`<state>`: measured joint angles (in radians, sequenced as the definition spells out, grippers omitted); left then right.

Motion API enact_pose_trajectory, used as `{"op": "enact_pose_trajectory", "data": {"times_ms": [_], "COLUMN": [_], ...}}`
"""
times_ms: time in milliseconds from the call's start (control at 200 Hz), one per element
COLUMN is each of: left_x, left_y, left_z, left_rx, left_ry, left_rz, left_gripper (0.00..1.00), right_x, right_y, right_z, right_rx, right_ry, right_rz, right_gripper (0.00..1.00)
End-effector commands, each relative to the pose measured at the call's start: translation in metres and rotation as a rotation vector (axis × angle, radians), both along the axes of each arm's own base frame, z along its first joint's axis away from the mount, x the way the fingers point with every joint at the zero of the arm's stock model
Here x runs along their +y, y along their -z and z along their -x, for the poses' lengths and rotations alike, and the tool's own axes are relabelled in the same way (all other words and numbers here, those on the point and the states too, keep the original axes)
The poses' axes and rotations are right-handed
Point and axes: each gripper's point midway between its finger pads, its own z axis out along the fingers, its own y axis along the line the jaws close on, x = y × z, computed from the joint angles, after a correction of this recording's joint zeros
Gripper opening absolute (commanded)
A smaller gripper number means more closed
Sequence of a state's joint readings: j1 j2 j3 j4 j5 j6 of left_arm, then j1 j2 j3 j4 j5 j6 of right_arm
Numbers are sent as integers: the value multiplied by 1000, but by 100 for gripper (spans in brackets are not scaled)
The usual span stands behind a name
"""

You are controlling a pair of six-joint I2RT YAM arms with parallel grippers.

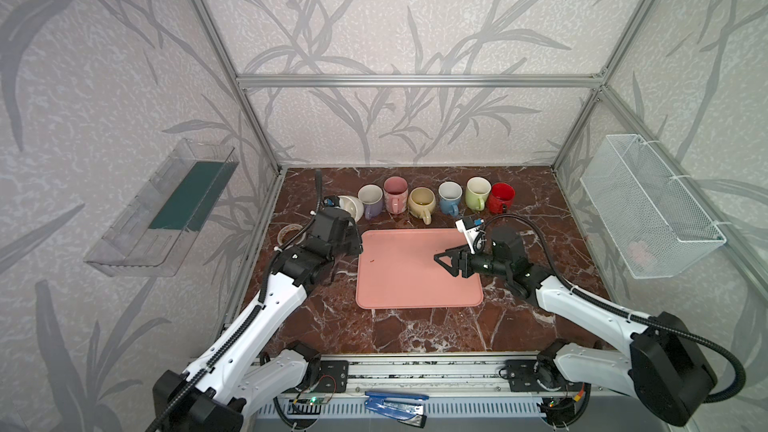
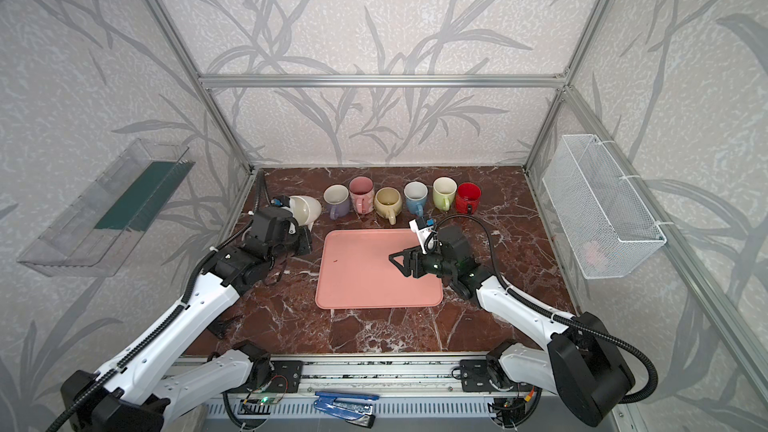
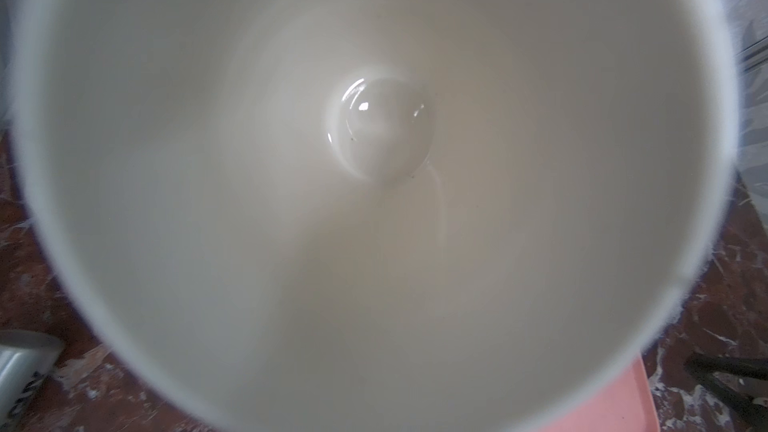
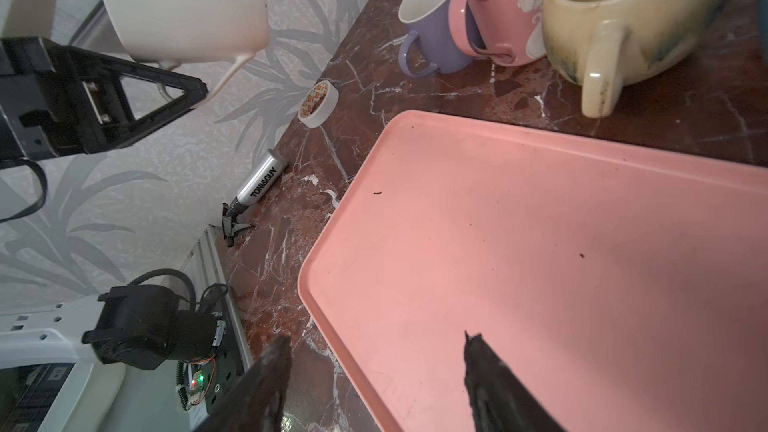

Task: Turn the mug right side up
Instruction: 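Release the white mug with the right gripper while the left gripper pulls it away, then carry the white mug with the left gripper to the end of the mug row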

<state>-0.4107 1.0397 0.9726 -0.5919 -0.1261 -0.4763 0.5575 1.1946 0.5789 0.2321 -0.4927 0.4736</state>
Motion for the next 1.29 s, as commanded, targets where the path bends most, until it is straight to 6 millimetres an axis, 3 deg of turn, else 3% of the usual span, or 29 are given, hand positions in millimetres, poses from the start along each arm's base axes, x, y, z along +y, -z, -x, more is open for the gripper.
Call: {"op": "enact_pose_trajectory", "data": {"times_ms": [0, 270, 605, 915, 1095, 1290], "left_x": [18, 48, 77, 74, 71, 61], "left_y": [-12, 8, 21, 44, 69, 82], "left_z": [-3, -32, -76, -116, -131, -146], "left_rx": [39, 188, 304, 420, 505, 511], "left_ry": [13, -25, -61, -15, -1, 14], "left_rz": [-70, -100, -77, -83, -84, -79], "left_gripper": [0, 0, 0, 0, 0, 0], "right_x": [-13, -23, -23, -20, -19, -16], "right_y": [0, 1, 6, 13, 17, 24], "right_z": [-2, 5, 7, 6, 4, 2], "right_rx": [-32, -65, -51, -28, -20, 2], "right_ry": [65, 108, 117, 110, 113, 109], "right_rz": [39, 6, -23, -27, -21, -17], "right_gripper": [68, 75, 75, 75, 75, 75]}}
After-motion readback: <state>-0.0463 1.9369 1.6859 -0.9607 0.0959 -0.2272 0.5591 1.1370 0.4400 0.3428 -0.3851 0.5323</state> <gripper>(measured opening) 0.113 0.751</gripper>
